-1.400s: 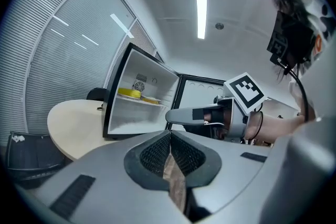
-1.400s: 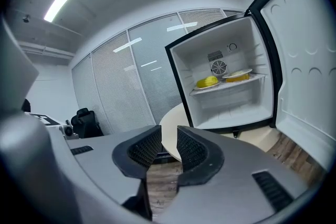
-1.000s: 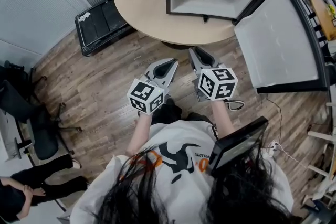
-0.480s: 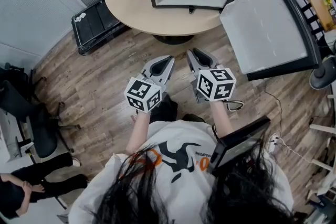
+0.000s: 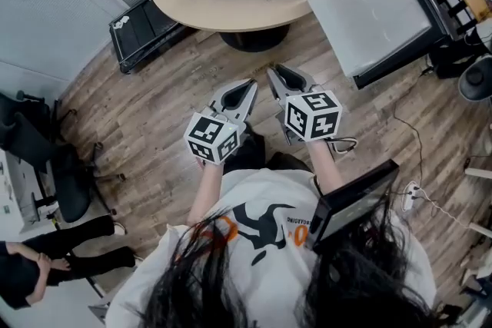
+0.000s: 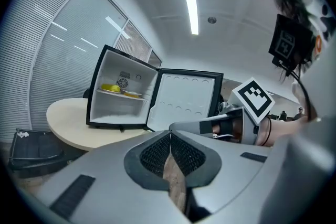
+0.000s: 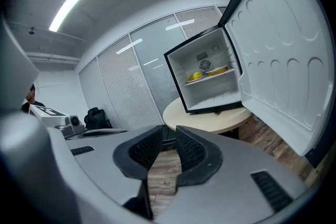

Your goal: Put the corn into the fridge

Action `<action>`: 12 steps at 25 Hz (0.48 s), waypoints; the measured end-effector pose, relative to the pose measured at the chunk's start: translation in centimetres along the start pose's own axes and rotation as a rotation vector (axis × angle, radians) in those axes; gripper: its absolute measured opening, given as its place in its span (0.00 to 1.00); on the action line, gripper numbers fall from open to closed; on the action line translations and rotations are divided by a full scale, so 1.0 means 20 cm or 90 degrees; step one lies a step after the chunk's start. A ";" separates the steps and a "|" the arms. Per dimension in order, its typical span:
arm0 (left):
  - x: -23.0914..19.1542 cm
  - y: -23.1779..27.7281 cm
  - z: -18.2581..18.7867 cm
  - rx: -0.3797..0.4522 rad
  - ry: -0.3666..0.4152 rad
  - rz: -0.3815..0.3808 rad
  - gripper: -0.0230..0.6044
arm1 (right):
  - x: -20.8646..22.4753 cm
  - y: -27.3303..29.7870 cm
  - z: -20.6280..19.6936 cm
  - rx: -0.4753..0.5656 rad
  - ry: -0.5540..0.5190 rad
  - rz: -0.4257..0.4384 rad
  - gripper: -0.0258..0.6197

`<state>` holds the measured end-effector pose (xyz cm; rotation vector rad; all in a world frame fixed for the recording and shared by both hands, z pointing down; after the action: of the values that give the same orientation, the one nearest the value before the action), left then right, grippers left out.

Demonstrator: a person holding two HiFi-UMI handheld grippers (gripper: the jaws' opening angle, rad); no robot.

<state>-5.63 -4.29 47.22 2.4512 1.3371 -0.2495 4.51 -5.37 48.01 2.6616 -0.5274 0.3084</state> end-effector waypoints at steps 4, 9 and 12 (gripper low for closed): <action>0.09 -0.05 -0.04 0.001 0.007 0.000 0.06 | -0.03 -0.10 -0.04 0.005 -0.002 0.003 0.17; 0.16 -0.08 -0.07 0.003 0.009 -0.002 0.06 | -0.05 -0.17 -0.07 0.003 -0.004 0.001 0.17; 0.20 -0.11 -0.09 0.004 0.011 -0.004 0.06 | -0.06 -0.21 -0.09 0.003 -0.002 0.002 0.17</action>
<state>-5.29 0.53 47.15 2.4600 1.3532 -0.2355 4.90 -0.57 47.85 2.6672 -0.5325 0.3060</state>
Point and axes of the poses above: the fingertips, and each gripper's own axes: y forward along the fingers, x to its right, z out of its top, the point moved 4 cm from there along -y, backward along the fingers, and after that the axes turned 5 degrees about -y, right-handed, at the moved point
